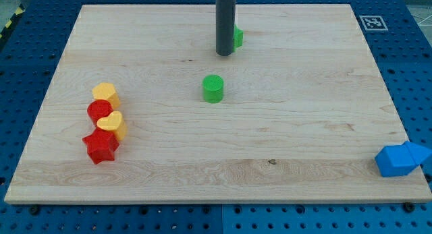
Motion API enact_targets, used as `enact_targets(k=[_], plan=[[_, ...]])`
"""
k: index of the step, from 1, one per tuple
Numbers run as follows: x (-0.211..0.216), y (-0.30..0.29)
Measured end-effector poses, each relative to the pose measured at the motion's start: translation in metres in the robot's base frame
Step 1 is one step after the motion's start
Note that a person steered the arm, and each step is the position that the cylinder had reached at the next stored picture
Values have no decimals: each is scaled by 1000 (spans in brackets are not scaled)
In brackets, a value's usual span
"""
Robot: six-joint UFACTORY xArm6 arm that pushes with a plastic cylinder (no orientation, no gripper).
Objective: Slide green star to top right
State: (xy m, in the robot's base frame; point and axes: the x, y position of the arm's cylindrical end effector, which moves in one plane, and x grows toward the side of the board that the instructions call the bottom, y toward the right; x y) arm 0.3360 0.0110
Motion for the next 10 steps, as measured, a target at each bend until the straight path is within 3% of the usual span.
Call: enact_targets(k=[4, 6, 7, 10], plan=[[-14, 4], [-71, 5], [-86, 19], [-80, 117]])
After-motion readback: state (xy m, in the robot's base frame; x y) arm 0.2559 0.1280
